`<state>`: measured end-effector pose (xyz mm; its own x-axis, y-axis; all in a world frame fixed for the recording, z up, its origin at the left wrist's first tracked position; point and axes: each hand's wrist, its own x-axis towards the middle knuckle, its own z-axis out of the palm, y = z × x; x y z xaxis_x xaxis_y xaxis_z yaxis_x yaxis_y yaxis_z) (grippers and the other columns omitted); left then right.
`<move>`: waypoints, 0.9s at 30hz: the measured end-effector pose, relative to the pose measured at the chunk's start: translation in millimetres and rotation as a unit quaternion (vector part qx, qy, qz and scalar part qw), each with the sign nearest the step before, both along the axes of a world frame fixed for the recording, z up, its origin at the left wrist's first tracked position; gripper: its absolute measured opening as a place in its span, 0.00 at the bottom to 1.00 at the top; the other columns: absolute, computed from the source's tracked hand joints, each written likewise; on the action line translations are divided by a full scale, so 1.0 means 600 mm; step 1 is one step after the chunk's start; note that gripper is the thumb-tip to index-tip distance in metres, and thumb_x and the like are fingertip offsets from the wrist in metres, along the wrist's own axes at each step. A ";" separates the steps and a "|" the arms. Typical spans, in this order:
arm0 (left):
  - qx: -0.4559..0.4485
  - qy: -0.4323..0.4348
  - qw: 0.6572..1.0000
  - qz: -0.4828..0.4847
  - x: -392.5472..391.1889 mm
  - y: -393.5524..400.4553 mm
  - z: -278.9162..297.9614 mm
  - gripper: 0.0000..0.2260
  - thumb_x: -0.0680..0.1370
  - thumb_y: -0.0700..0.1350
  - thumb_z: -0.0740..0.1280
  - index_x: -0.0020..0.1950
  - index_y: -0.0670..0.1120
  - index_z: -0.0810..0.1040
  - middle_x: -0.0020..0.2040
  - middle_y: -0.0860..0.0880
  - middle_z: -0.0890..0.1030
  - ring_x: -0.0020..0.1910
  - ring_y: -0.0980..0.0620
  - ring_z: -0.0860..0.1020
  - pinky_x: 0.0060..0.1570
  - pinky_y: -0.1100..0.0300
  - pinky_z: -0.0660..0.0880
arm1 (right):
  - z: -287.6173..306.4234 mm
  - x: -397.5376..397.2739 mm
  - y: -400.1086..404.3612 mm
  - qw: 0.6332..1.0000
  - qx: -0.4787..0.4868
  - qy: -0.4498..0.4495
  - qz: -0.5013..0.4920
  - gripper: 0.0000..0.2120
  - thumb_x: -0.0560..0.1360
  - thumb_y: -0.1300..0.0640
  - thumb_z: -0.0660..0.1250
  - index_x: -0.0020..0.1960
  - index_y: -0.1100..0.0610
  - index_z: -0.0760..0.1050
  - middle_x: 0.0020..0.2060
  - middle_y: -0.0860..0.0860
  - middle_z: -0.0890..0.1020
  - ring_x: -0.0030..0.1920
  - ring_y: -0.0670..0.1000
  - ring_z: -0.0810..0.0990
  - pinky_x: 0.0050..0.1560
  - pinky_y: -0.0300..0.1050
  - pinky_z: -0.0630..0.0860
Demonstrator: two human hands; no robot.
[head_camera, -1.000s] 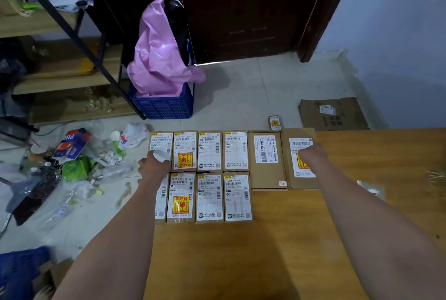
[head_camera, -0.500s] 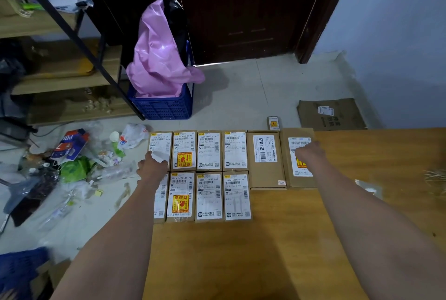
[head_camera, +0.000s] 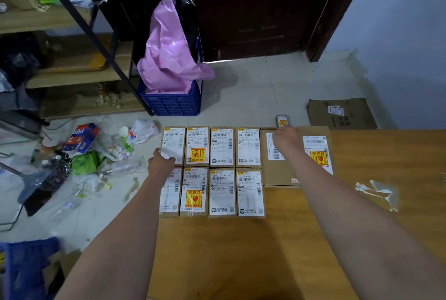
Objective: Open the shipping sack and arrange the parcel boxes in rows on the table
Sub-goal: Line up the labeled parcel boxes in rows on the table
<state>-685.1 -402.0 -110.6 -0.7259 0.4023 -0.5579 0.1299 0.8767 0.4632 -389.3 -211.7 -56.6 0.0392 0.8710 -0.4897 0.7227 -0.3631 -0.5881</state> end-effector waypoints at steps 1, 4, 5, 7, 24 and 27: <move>0.005 -0.012 1.000 0.002 -0.003 0.000 0.001 0.31 0.78 0.45 0.63 0.79 0.48 0.55 0.71 0.39 0.69 0.63 0.38 0.74 0.52 0.49 0.75 | -0.006 -0.012 -0.005 0.999 -0.046 -0.002 0.009 0.05 0.75 0.67 0.59 0.49 0.61 0.72 0.45 0.53 0.75 0.39 0.50 0.73 0.36 0.40 0.71; 0.018 -0.043 0.999 0.021 -0.008 0.001 -0.003 0.30 0.79 0.43 0.63 0.79 0.45 0.56 0.70 0.39 0.72 0.63 0.38 0.75 0.57 0.48 0.76 | -0.028 -0.037 -0.021 0.990 -0.137 0.009 0.014 0.18 0.75 0.64 0.61 0.65 0.63 0.71 0.59 0.57 0.78 0.54 0.55 0.79 0.46 0.43 0.73; 0.024 -0.052 0.998 0.024 -0.010 0.001 -0.003 0.29 0.79 0.43 0.63 0.78 0.44 0.57 0.69 0.40 0.73 0.63 0.38 0.76 0.59 0.46 0.76 | -0.038 -0.042 -0.026 0.989 -0.148 0.007 0.015 0.22 0.75 0.63 0.62 0.69 0.63 0.69 0.64 0.58 0.77 0.60 0.58 0.77 0.50 0.46 0.74; 0.029 -0.067 0.997 0.024 -0.014 0.001 -0.003 0.25 0.79 0.43 0.63 0.76 0.44 0.62 0.67 0.40 0.75 0.61 0.38 0.77 0.60 0.45 0.76 | -0.054 -0.049 -0.034 0.987 -0.157 0.002 0.015 0.25 0.74 0.63 0.62 0.70 0.62 0.68 0.65 0.58 0.77 0.63 0.59 0.77 0.57 0.49 0.76; 0.047 -0.145 0.988 0.034 -0.060 -0.024 -0.023 0.26 0.77 0.46 0.60 0.76 0.46 0.63 0.62 0.43 0.79 0.55 0.40 0.81 0.56 0.42 0.79 | -0.017 -0.081 -0.069 0.983 -0.152 -0.045 0.088 0.23 0.76 0.64 0.59 0.71 0.60 0.70 0.67 0.56 0.75 0.64 0.58 0.75 0.60 0.48 0.75; 0.034 -0.132 0.990 0.030 -0.049 -0.035 -0.011 0.28 0.79 0.44 0.59 0.79 0.44 0.56 0.69 0.42 0.74 0.62 0.40 0.77 0.61 0.44 0.76 | -0.010 -0.083 -0.093 0.978 -0.148 -0.067 0.130 0.24 0.77 0.62 0.59 0.73 0.58 0.68 0.68 0.55 0.74 0.66 0.58 0.74 0.64 0.50 0.74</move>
<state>-714.7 -423.0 -117.1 -0.5819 0.4056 -0.7049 -0.0550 0.8452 0.5317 -438.8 -267.3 -62.6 -0.0838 0.6803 -0.7281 0.8768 -0.2969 -0.3783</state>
